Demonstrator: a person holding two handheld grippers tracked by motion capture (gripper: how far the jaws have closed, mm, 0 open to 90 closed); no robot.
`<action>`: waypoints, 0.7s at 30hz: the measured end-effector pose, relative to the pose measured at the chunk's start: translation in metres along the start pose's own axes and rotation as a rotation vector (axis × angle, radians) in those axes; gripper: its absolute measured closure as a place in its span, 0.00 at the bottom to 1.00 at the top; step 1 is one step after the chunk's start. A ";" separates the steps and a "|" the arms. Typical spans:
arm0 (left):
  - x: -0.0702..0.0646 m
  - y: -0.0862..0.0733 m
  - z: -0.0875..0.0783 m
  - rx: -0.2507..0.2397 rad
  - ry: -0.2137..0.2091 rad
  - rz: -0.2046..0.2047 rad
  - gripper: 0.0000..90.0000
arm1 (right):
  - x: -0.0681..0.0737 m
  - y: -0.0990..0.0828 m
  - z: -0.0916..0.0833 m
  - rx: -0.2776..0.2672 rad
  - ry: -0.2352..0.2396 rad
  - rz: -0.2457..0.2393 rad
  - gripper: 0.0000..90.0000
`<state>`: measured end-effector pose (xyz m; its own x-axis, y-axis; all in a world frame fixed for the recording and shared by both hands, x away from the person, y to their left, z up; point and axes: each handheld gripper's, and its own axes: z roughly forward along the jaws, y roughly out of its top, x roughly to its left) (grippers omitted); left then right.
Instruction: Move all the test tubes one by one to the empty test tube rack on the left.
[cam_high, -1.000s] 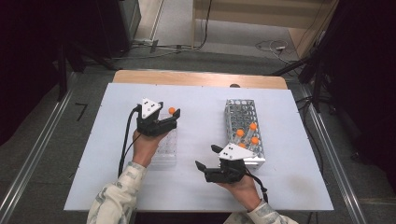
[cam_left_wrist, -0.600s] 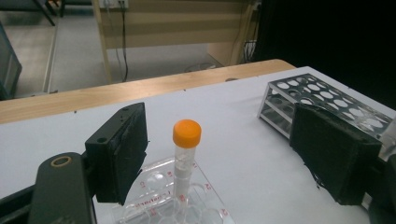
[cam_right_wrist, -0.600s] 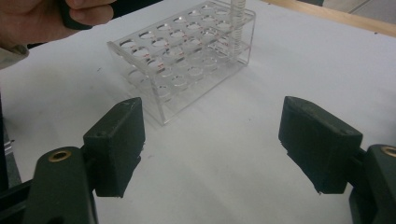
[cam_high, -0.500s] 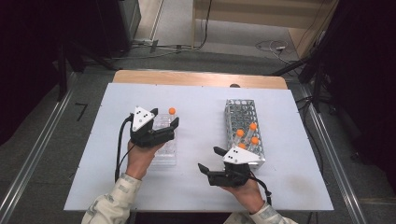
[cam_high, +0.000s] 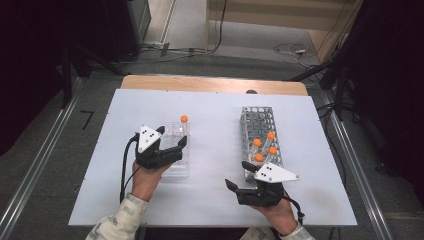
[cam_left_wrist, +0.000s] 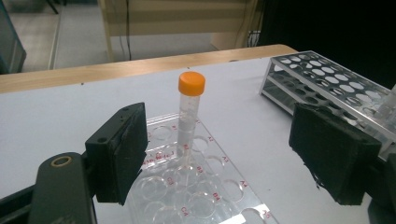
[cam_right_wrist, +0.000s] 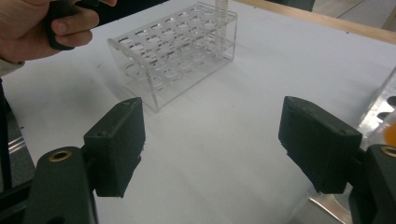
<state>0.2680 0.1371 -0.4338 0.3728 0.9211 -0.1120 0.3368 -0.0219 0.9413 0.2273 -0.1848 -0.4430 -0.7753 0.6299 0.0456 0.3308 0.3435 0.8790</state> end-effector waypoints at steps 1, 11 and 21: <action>0.001 0.000 -0.001 -0.001 0.002 -0.001 0.23 | -0.001 -0.001 -0.003 0.000 -0.003 -0.001 0.23; 0.004 0.000 -0.002 -0.017 0.011 -0.015 0.23 | -0.009 -0.011 -0.023 -0.003 -0.032 0.010 0.23; 0.002 -0.001 -0.001 -0.013 0.001 -0.010 0.23 | -0.021 -0.018 -0.033 -0.003 -0.078 0.031 0.23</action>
<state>0.2677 0.1391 -0.4350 0.3689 0.9215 -0.1215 0.3290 -0.0073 0.9443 0.2196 -0.2273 -0.4443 -0.7206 0.6924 0.0361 0.3522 0.3207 0.8793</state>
